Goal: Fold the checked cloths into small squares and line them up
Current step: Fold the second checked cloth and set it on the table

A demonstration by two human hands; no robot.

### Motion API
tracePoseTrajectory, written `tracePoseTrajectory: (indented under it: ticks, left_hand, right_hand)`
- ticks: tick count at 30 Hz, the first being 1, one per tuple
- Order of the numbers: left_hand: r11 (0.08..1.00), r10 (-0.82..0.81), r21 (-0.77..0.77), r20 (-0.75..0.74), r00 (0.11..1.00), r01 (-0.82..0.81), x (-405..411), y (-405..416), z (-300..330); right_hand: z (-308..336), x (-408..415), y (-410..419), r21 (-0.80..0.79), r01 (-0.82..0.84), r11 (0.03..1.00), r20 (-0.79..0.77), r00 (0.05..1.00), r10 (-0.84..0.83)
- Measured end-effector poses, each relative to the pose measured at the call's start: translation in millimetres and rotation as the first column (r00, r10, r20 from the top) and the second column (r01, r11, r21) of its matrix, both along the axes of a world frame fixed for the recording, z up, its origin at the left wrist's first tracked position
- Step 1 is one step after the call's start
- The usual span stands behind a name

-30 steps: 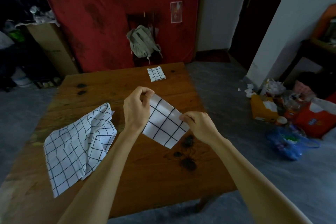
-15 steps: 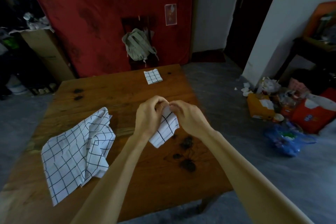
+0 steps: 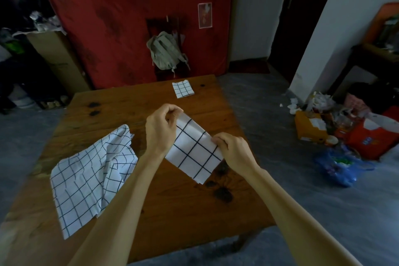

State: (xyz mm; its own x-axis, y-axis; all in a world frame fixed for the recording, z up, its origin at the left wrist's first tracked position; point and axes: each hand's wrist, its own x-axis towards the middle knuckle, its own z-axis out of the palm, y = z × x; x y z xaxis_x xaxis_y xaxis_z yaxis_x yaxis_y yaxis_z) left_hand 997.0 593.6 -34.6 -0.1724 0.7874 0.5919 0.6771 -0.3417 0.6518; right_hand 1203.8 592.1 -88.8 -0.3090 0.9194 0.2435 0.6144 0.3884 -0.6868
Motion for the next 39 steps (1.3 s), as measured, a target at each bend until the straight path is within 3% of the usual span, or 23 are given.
tracePoseTrajectory:
  ticks: [3, 5, 9, 13, 15, 20, 25, 30, 39]
  left_hand:
    - [0.992, 0.121, 0.019, 0.079, 0.989, -0.123, -5, 0, 4]
    - [0.986, 0.157, 0.055, 0.056, 0.986, -0.160, -17, 3, 13]
    - [0.999, 0.024, 0.030, -0.083, 0.996, -0.021, -18, 5, 21]
    - [0.980, -0.168, -0.130, -0.151, 0.974, 0.149, 10, -2, -1]
    - [0.962, -0.244, -0.161, -0.162, 0.956, 0.219, 19, -5, -6]
    - [0.949, -0.290, -0.146, -0.069, 0.954, 0.278, 22, -10, 5]
    - [0.953, -0.177, -0.217, 0.162, 0.971, 0.211, 2, -21, 1]
    - [0.893, -0.125, -0.348, 0.419, 0.899, 0.287, -5, -39, -17]
    - [0.910, -0.084, -0.325, 0.463, 0.882, 0.257, -22, -61, -49]
  right_hand:
    - [-7, 12, 0, -0.014, 0.030, 0.999, 0.073, 0.997, -0.029]
    - [-22, 29, -2, -0.052, 0.081, 0.995, 0.083, 0.994, -0.076]
    - [-34, 37, -4, -0.105, 0.144, 0.984, 0.035, 0.989, -0.141]
    - [-6, 9, -1, -0.032, 0.067, 0.997, -0.086, 0.994, -0.070]
    - [13, -4, 0, -0.093, 0.001, 0.996, -0.133, 0.991, -0.013]
    - [29, -22, 3, -0.156, -0.079, 0.985, -0.151, 0.987, 0.055]
    - [34, -26, 1, -0.299, 0.018, 0.954, -0.438, 0.886, -0.154]
    - [31, -35, -2, -0.390, 0.076, 0.918, -0.501, 0.819, -0.281]
    - [5, -56, -38, -0.481, 0.095, 0.871, -0.512, 0.777, -0.367]
